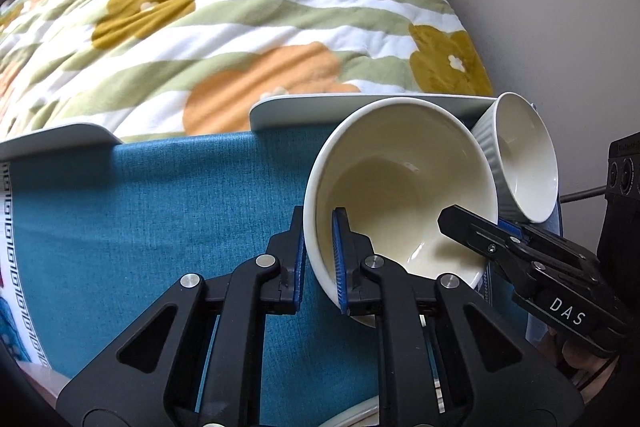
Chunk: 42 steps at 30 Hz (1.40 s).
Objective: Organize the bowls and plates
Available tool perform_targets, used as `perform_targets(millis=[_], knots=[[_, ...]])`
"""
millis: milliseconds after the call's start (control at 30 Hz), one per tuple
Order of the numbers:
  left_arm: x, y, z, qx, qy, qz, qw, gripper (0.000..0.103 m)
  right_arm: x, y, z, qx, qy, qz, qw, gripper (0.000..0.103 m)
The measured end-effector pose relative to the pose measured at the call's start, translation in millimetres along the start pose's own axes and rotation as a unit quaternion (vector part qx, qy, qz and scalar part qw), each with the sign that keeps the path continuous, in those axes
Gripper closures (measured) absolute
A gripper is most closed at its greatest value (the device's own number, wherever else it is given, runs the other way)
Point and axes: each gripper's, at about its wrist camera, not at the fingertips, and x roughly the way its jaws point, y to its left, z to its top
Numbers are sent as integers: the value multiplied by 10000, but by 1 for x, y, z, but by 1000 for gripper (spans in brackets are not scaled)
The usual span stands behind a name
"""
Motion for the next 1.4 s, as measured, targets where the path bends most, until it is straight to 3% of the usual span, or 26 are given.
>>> perform_targets(millis=[333, 567, 767, 1100, 1400], knots=[[-55, -4, -9, -45, -400, -1, 9992, 93, -40, 31, 3, -358, -305, 24, 9989, 86], [-124, 11, -37, -195, -753, -133, 9969, 93, -86, 88, -16, -700, -601, -21, 9957, 86], [-186, 49, -79, -297, -960, -147, 9948, 93, -103, 151, -50, -886, -693, 34, 9937, 86], [-252, 153, -153, -532, -1078, 78, 9927, 93, -73, 253, -117, -1140, -471, 264, 9920, 86], [-243, 231, -197, -655, -653, 217, 9955, 93, -16, 300, -165, -1151, -3, 218, 9931, 86]])
